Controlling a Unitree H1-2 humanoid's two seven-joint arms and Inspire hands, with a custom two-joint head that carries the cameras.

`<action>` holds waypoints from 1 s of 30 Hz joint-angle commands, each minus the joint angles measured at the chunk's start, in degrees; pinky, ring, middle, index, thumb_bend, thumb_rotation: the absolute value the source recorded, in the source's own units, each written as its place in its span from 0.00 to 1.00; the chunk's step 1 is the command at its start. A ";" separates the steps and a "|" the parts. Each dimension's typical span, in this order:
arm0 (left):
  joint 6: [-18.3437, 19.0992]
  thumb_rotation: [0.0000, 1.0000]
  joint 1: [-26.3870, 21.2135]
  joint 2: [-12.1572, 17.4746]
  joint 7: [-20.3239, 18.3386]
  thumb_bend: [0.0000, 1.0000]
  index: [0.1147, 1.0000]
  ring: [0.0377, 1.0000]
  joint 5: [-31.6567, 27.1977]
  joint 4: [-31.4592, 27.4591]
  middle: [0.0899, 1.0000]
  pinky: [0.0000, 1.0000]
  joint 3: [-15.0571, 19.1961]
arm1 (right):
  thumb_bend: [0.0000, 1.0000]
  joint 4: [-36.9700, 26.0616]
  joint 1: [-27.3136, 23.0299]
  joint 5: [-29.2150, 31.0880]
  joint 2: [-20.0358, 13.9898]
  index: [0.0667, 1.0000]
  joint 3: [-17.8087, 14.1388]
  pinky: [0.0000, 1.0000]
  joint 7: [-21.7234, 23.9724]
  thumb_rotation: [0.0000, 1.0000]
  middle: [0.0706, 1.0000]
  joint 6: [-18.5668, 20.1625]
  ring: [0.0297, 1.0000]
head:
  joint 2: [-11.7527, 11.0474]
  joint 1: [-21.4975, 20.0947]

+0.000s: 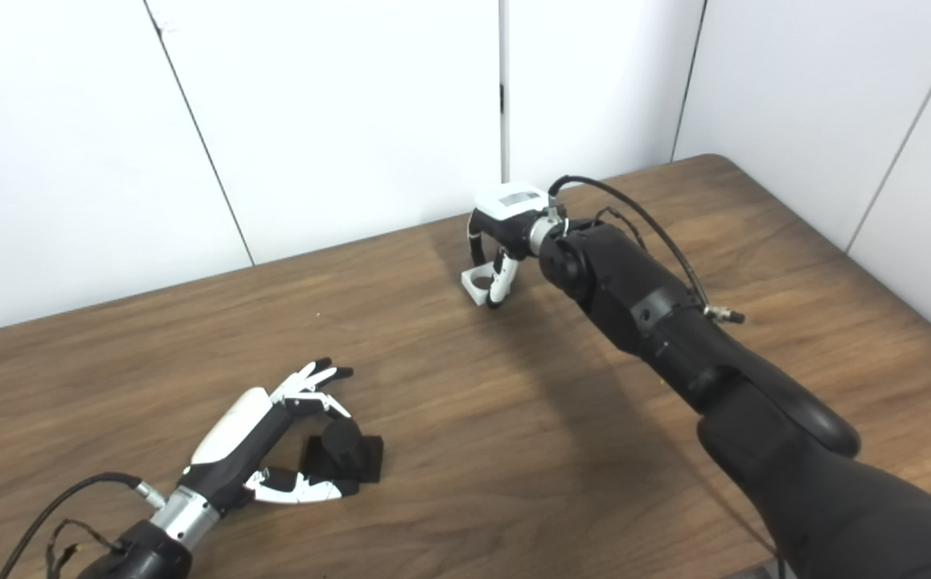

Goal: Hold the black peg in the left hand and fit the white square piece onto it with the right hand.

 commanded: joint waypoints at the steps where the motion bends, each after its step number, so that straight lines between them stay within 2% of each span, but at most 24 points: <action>1: 2.06 0.08 1.49 2.07 -2.57 0.52 0.43 1.00 5.01 3.53 0.92 0.99 -1.54 | 0.52 -4.23 -2.82 0.87 -1.79 0.44 -1.85 0.97 -0.56 0.14 0.83 -0.28 0.95 | 0.05 0.09; 13: 3.49 0.08 1.25 1.56 -2.40 0.52 0.43 1.00 6.01 3.54 0.93 1.00 -1.94 | 0.52 -14.52 -1.89 1.86 -4.51 0.45 -3.62 0.97 3.54 0.14 0.83 -1.60 0.95 | 0.56 0.64; 20: 4.02 0.08 1.03 1.06 -2.49 0.52 0.43 1.00 6.28 3.62 0.93 1.00 -2.05 | 0.52 -21.41 -0.68 2.43 -6.10 0.44 -4.24 0.96 7.12 0.14 0.84 -1.72 0.94 | 1.40 2.42; 27: 4.24 0.08 0.71 0.74 -2.13 0.52 0.43 1.00 6.89 3.74 0.92 1.00 -2.09 | 0.52 -28.93 1.35 4.15 -6.87 0.44 -5.11 0.90 10.46 0.14 0.83 -3.43 0.92 | 2.15 4.12; 30: 4.17 0.08 0.55 0.54 -2.07 0.52 0.43 1.00 6.72 4.01 0.92 1.00 -1.98 | 0.52 -32.39 2.39 5.31 -6.54 0.44 -5.69 0.92 11.60 0.15 0.83 -3.58 0.93 | 2.30 4.52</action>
